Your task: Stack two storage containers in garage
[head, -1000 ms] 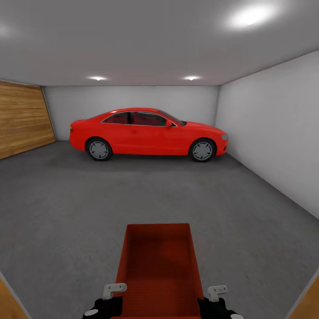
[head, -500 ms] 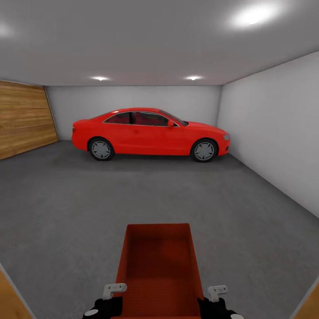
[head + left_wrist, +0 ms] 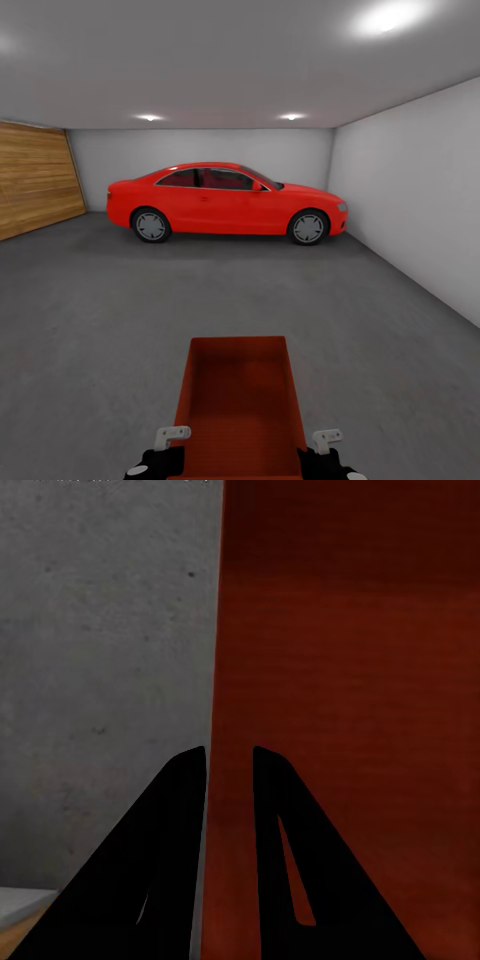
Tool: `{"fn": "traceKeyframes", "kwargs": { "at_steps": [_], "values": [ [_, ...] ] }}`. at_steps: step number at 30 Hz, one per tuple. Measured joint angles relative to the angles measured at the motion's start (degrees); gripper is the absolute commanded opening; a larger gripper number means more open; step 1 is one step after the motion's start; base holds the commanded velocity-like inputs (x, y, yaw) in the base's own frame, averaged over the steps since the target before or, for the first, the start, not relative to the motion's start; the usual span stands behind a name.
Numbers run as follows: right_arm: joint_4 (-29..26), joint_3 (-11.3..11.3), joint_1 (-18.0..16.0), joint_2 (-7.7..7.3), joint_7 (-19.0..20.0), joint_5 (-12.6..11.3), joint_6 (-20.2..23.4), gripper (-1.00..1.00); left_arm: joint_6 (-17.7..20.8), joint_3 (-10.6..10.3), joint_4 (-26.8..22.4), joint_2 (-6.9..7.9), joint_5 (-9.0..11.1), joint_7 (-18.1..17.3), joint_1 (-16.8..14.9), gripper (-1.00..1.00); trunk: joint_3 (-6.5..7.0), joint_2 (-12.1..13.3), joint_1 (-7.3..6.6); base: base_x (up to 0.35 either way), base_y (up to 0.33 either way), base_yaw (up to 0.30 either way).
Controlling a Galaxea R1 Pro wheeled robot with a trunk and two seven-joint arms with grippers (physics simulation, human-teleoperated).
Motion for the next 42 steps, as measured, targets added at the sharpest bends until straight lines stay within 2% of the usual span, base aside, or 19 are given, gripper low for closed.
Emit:
{"fn": "traceKeyframes", "kwargs": {
  "at_steps": [42],
  "values": [
    [0.0, -0.34, 0.01, -0.08, 0.32, 0.17, -0.07, -1.0, 0.01, 0.07, -0.13, -0.14, -0.17, 0.03, 0.02, -1.0, 0.0, 0.0, 0.01, 0.037, 0.0, 0.0]
  ]
}}
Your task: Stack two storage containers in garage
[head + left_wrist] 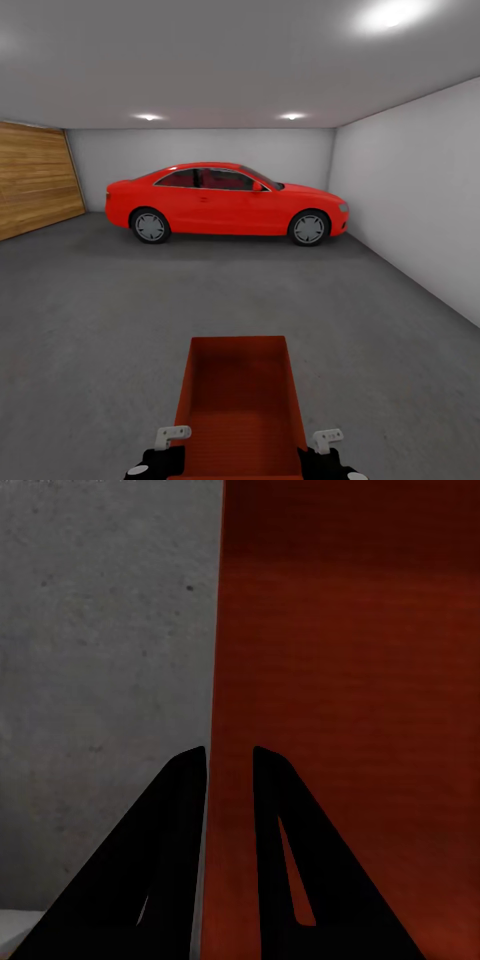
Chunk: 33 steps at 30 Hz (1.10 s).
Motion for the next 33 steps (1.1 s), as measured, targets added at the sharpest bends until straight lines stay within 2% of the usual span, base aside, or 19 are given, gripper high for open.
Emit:
{"fn": "traceKeyframes", "kwargs": {
  "at_steps": [10, 19, 29, 33],
  "values": [
    [0.0, -0.02, -0.02, -0.01, 0.01, -0.02, 0.0, -1.0, 0.0, 0.0, 0.01, -0.01, -0.01, 0.0, -0.04, -1.0, 0.0, 0.0, -0.01, 0.017, 0.0, 0.0],
    [0.02, 0.02, -0.01, -0.01, 0.0, -0.06, 0.0, -1.0, 0.0, 0.0, 0.03, 0.0, 0.0, 0.0, -0.03, -1.0, 0.0, 0.0, -0.02, 0.196, 0.0, 0.0],
    [0.07, 0.04, 0.01, 0.0, -0.02, -0.05, 0.02, -1.0, -0.01, 0.0, 0.11, 0.0, 0.01, 0.0, -0.01, -1.0, 0.0, 0.0, 0.0, 0.044, 0.0, 0.0],
    [0.05, 0.05, 0.0, 0.0, -0.03, -0.07, 0.03, -1.0, 0.0, -0.01, 0.1, 0.01, 0.02, 0.0, -0.03, -1.0, 0.0, -0.01, -0.03, 0.234, 0.0, 0.0]
  ]
}}
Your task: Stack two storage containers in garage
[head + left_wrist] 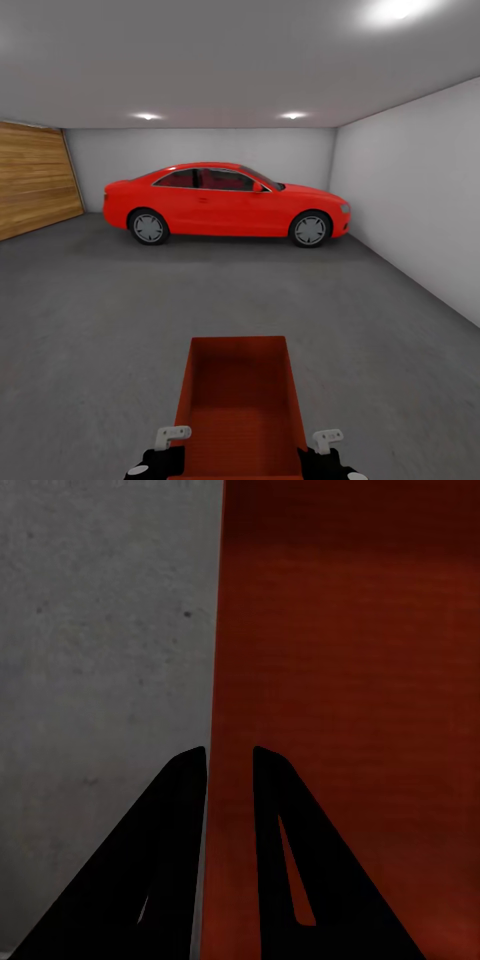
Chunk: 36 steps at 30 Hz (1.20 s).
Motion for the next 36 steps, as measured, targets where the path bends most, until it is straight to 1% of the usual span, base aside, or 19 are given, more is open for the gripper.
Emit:
{"fn": "traceKeyframes", "kwargs": {
  "at_steps": [3, 6, 36],
  "values": [
    [-0.02, 0.02, 0.0, 0.0, -0.01, 0.01, 0.02, -1.0, -0.02, 0.0, 0.02, 0.0, 0.02, 0.0, 0.01, -1.0, 0.0, 0.0, 0.0, 0.243, 0.0, 0.0],
    [-0.02, 0.01, -0.02, -0.01, 0.02, 0.0, -0.01, -1.0, -0.02, 0.0, -0.04, 0.0, 0.02, 0.0, 0.02, -1.0, 0.0, 0.0, 0.02, 0.069, 0.0, 0.0],
    [-0.02, -0.01, 0.0, -0.01, 0.02, 0.03, 0.01, -1.0, -0.07, 0.01, 0.03, 0.0, 0.04, 0.0, 0.02, -1.0, 0.0, 0.01, 0.03, 0.002, 0.014, 0.0]
  ]
}}
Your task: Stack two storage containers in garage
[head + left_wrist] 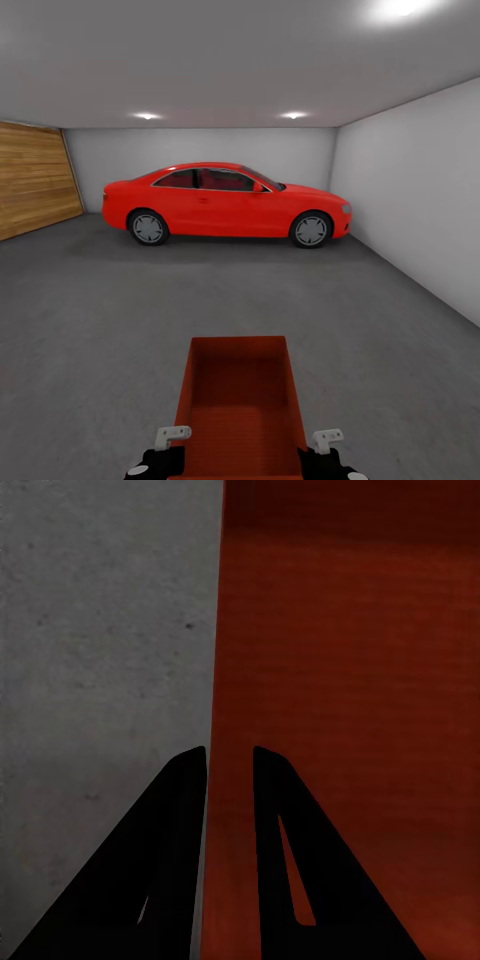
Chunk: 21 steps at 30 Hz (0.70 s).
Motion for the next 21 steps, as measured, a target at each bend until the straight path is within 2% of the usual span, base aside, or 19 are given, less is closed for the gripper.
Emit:
{"fn": "traceKeyframes", "kwargs": {
  "at_steps": [15, 21],
  "values": [
    [0.03, -0.01, 0.01, 0.0, 0.0, 0.0, -0.03, -1.0, 0.0, -0.02, 0.04, 0.01, 0.02, 0.0, -0.02, -1.0, 0.0, 0.0, 0.0, 0.0, 0.003, 0.0],
    [0.02, -0.01, 0.01, 0.0, 0.0, 0.0, -0.03, -1.0, -0.01, -0.02, 0.01, 0.01, 0.02, 0.0, 0.0, -1.0, 0.0, 0.0, -0.01, 0.079, 0.0, 0.0]
  ]
}}
